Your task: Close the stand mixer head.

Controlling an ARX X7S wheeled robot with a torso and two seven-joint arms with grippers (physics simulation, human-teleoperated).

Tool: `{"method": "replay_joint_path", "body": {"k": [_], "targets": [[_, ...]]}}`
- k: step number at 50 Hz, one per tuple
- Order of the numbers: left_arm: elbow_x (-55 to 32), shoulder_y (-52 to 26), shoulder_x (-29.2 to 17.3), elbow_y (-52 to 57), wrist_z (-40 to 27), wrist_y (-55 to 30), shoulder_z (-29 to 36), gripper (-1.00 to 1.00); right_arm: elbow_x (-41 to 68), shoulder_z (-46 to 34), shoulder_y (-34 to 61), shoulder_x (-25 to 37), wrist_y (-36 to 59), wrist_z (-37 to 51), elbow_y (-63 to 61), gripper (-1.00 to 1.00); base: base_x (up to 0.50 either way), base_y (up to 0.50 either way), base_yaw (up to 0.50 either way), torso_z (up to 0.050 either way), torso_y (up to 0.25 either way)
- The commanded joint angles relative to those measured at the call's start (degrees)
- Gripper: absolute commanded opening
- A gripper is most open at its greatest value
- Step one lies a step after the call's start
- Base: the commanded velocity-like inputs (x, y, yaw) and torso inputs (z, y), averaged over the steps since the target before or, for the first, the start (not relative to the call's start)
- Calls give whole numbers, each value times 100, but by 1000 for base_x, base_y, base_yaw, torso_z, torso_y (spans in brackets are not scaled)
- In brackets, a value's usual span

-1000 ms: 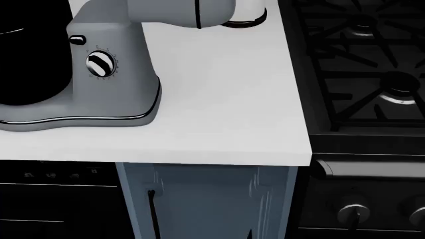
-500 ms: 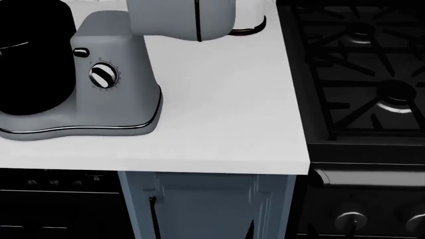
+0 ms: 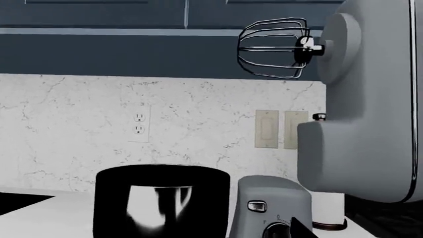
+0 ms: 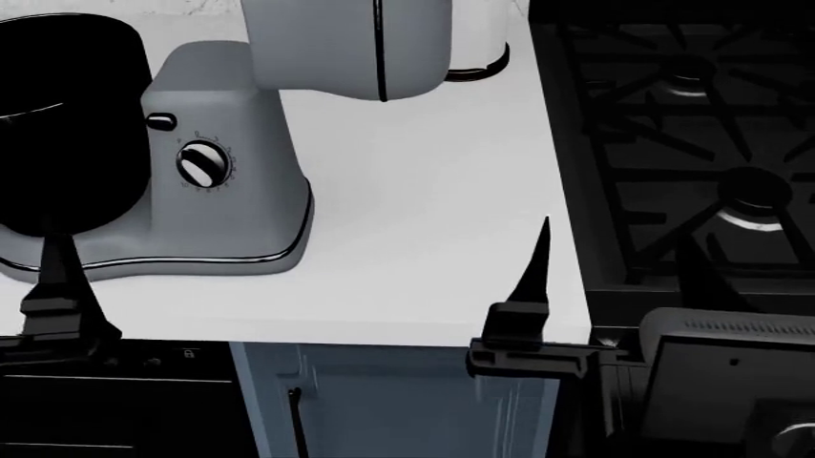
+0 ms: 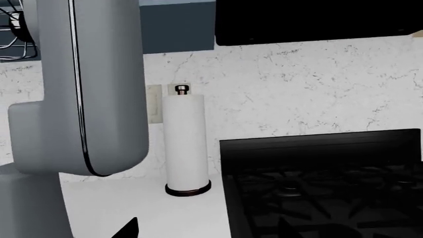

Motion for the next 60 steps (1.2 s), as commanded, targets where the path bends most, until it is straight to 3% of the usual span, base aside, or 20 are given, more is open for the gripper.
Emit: {"method": "replay_joint_path", "body": {"k": [1,4,8,29,37,51,60], "targets": [[-205,-165,-227,493,-53,-266,-228,100,241,164,233,146,486,95,-509,100,0,0,0,50,0],[190,-132,-323,502,-172,-303,-39,100,207,191,210,166,481,174,-622,100,0,0,0,33,0],[-384,-169,-251,706,-119,-459,-377,100,249,207,202,202,604,226,-816,100,62,441,0,0,0],[-284,-233,-377,942,-432,-581,-523,100,531,242,157,176,398,131,-768,100,80,500,0,0,0],[-282,-211,-431,985,-468,-552,-505,100,564,222,150,208,380,146,-815,100,5,0,0,0,0],[-381,-196,-523,1072,-535,-526,-584,100,767,264,112,177,201,91,-825,100,480,0,0,0,0],[-403,-178,-562,1132,-573,-542,-521,100,859,313,101,205,243,170,-999,100,5,0,0,0,0]]}}
